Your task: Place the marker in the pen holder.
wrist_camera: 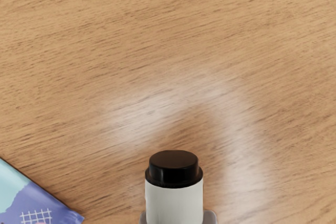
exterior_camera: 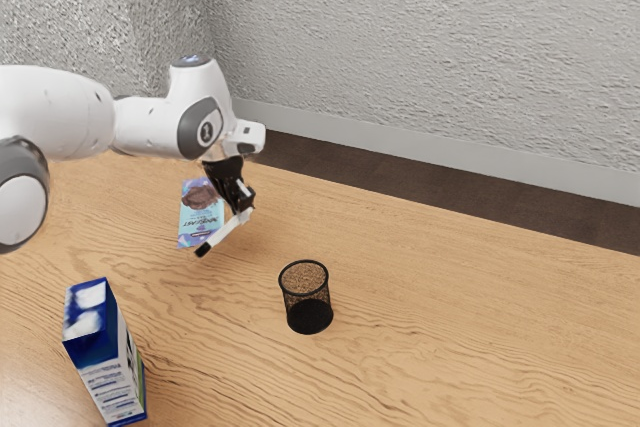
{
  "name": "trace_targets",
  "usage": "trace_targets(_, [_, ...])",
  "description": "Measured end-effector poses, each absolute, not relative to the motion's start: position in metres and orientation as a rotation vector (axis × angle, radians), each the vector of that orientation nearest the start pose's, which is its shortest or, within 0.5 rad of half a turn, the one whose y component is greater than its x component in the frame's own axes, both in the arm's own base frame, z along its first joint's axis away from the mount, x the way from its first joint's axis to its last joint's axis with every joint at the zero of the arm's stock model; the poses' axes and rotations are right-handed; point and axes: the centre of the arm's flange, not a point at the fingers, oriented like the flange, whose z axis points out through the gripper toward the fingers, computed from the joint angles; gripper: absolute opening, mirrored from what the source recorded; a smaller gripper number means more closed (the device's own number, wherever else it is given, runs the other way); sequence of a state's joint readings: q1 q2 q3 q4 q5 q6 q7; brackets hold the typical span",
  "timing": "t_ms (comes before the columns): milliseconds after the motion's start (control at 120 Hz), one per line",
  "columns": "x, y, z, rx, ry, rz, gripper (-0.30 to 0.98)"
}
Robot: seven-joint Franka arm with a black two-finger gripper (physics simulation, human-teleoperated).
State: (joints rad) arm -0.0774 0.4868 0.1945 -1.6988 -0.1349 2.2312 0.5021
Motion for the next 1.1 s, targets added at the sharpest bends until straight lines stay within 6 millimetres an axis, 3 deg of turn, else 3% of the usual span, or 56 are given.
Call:
trace_targets(125, [0.658, -0.041, 0.402, -3.054, 0.763, -0.290, -0.10])
trace_targets(200, [0.637, -0.083, 0.438, -3.018, 0.852, -0.378, -0.10])
trace_targets(308, [0.613, -0.112, 0.439, -3.000, 0.890, -0.428, -0.10])
trace_targets(467, [0.603, -0.149, 0.439, -2.996, 0.907, -0.521, -0.09])
trace_targets(908, [0.587, -0.152, 0.381, -3.074, 0.764, -0.477, -0.07])
trace_targets(983, [0.585, -0.152, 0.377, -3.088, 0.752, -0.468, 0.09])
trace_targets(1033, [0.591, -0.151, 0.394, -3.085, 0.750, -0.496, 0.20])
trace_targets(1067, [0.606, -0.147, 0.427, -3.068, 0.749, -0.546, 0.27])
trace_targets(1100, [0.626, -0.138, 0.478, -3.041, 0.740, -0.605, 0.33])
